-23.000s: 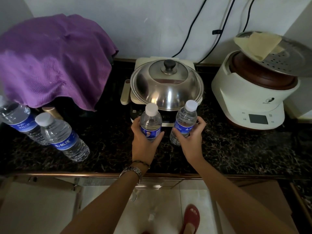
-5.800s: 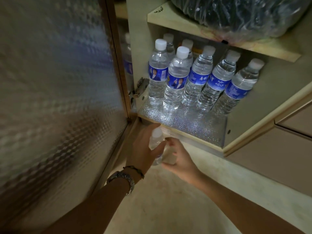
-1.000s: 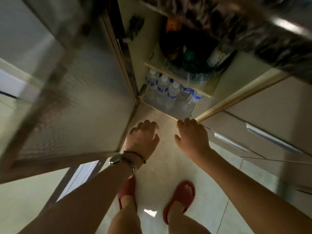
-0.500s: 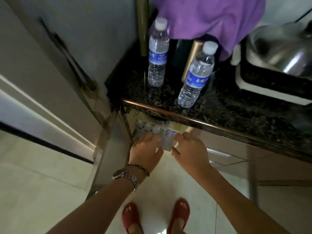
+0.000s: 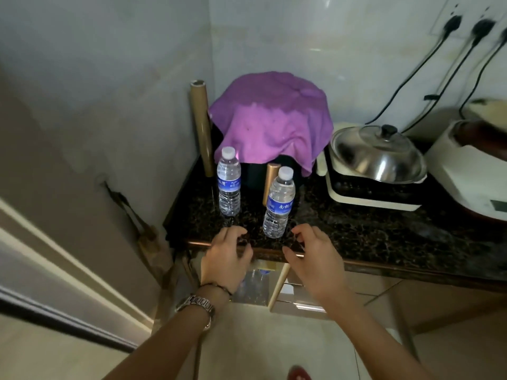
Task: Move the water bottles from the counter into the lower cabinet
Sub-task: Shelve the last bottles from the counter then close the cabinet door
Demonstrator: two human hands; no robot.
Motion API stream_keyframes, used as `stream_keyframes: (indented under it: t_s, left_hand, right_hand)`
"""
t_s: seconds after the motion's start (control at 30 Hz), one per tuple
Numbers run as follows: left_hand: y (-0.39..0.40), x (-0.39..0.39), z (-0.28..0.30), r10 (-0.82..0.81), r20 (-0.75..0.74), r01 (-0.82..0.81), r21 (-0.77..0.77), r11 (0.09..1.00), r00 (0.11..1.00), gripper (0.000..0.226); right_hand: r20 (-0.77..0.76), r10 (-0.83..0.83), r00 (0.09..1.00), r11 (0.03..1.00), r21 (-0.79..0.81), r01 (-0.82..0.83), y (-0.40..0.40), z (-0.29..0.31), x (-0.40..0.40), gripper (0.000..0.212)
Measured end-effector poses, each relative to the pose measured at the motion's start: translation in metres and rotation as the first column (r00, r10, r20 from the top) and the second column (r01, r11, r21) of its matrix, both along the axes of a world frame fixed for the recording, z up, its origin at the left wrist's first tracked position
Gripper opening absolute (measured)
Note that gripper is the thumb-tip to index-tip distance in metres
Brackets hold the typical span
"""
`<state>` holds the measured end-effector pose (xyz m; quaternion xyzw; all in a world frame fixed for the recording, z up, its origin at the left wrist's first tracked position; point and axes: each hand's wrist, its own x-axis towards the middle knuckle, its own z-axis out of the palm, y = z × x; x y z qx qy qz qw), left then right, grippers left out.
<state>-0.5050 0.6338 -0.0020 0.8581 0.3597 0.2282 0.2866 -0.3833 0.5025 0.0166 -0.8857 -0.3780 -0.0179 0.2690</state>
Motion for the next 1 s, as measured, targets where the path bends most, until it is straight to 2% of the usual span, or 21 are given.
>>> stream_keyframes:
  t_s: [0.1,0.23,0.37,0.63,1.0]
  left_hand:
    - [0.021,0.015,0.003,0.086,0.068,-0.088,0.017,0.996,0.994,0.037]
    - [0.049,0.036,0.004,0.209,0.135,-0.211,0.005,0.977,0.969,0.052]
    - [0.071,0.065,0.004,0.285,0.173,-0.289,-0.001,0.957,0.943,0.068]
    - [0.103,0.117,-0.002,0.325,0.226,-0.323,-0.050,0.945,0.918,0.085]
    - [0.114,0.131,-0.007,0.313,0.277,-0.295,-0.107,0.950,0.909,0.083]
  right_hand:
    - [-0.023,0.011,1.000,0.997,0.074,-0.009,0.016,-0.002,0.014,0.054]
    - [-0.149,0.050,0.988,0.977,0.211,-0.018,0.041,-0.011,0.033,0.077]
    - [-0.250,0.129,0.960,0.927,0.373,-0.027,0.060,-0.025,0.050,0.087]
    - [-0.237,0.217,0.947,0.820,0.570,-0.045,0.084,-0.054,0.073,0.084]
    - [-0.257,0.227,0.939,0.794,0.608,-0.026,0.091,-0.060,0.082,0.079]
